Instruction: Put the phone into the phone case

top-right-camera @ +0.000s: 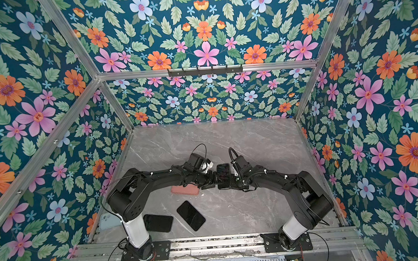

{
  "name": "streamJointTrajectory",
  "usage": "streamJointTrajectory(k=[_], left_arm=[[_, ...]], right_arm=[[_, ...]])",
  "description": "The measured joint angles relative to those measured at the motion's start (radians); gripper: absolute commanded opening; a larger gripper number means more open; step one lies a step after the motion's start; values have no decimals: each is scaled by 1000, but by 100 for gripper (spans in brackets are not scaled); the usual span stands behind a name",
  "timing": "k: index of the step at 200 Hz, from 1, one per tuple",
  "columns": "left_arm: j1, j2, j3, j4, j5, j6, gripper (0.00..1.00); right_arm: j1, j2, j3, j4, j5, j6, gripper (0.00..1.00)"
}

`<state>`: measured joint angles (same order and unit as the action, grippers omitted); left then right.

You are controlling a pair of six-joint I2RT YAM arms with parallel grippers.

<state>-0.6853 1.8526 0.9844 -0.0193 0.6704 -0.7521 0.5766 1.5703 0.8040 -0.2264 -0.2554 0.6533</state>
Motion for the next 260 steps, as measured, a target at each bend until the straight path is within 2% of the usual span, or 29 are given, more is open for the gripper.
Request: streamJointTrajectory(k=[47, 131, 260], left_arm=[[2, 12, -1, 20, 22, 0, 71], [3, 27, -30, 108, 55, -27, 63], [3, 14, -24, 83, 39, -26, 62]], right_arm=[[0, 21, -5, 28, -7, 1, 15], [-3, 23, -35, 83, -30, 32, 13], [-5, 6, -72, 140, -23, 60, 6]])
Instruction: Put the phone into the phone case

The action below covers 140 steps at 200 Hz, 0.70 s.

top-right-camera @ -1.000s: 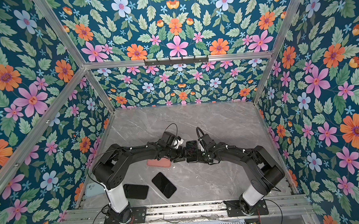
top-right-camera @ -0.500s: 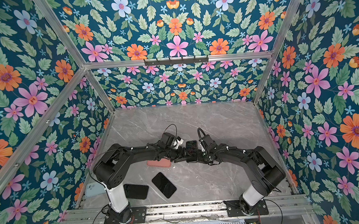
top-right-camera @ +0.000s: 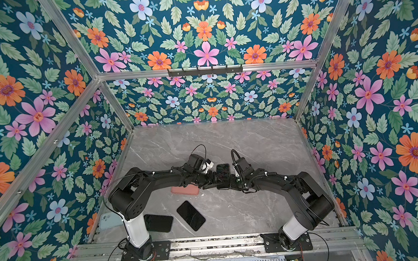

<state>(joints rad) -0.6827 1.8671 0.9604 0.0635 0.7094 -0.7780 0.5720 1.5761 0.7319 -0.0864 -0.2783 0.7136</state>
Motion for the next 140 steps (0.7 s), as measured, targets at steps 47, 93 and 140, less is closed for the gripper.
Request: streamJointTrajectory(k=[47, 93, 140], left_arm=[[0, -31, -51, 32, -14, -2, 63], [0, -44, -66, 43, -8, -8, 66], [19, -74, -48, -60, -11, 27, 79]], right_arm=[[12, -2, -20, 48, 9, 16, 6], [18, -5, -26, 61, 20, 19, 6], [23, -24, -8, 10, 28, 14, 7]])
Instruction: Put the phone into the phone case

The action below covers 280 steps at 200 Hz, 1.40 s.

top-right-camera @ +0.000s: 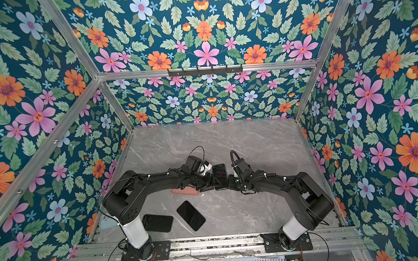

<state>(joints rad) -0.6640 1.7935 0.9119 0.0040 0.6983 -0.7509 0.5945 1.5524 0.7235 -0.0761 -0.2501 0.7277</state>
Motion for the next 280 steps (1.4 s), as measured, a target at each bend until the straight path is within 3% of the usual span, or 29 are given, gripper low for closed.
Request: streamJointTrajectory(k=[31, 85, 124, 179, 280], left_arm=[[23, -37, -13, -57, -45, 33, 80], [19, 7, -22, 36, 6, 21, 68], [16, 22, -39, 97, 26, 10, 65], [16, 47, -48, 147, 43, -2, 52], [14, 54, -58, 176, 47, -36, 49]], right_arm=[[2, -66, 29, -97, 46, -27, 17], [0, -23, 80, -148, 58, -78, 29], [0, 27, 101, -126, 14, -81, 22], [-3, 80, 102, -92, -26, -80, 10], [2, 78, 47, -8, -8, -45, 7]])
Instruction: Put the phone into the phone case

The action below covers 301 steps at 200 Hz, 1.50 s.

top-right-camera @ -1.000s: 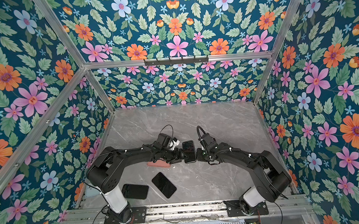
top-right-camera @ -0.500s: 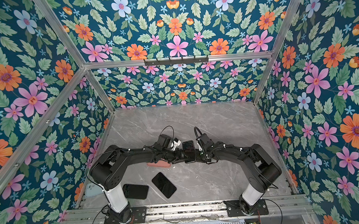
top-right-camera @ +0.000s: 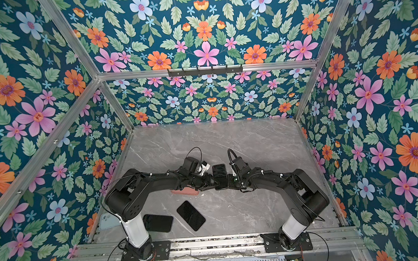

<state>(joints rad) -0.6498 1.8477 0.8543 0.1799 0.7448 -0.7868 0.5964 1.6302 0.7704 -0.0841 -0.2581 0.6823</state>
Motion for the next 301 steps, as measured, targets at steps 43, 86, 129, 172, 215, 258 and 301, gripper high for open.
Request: streamJointTrajectory(k=[43, 86, 129, 172, 215, 258, 301], left_arm=[[-4, -10, 2, -15, -15, 3, 52], [1, -45, 41, -182, -53, 72, 58], [-17, -32, 106, -287, -93, 118, 59], [-31, -6, 122, -279, -72, 129, 58], [-34, 19, 135, -262, -38, 131, 57], [-34, 25, 134, -251, -26, 130, 56], [-32, 27, 127, -231, -14, 118, 56]], right_arm=[[8, -40, 20, -68, 17, -6, 13], [-29, -140, 68, -176, 46, -68, 21], [-35, -61, 118, -209, -8, -110, 29], [-37, 4, 140, -210, -50, -114, 38], [-37, 64, 138, -202, -68, -116, 37], [-37, 78, 136, -185, -89, -113, 29], [-40, 79, 131, -182, -87, -108, 21]])
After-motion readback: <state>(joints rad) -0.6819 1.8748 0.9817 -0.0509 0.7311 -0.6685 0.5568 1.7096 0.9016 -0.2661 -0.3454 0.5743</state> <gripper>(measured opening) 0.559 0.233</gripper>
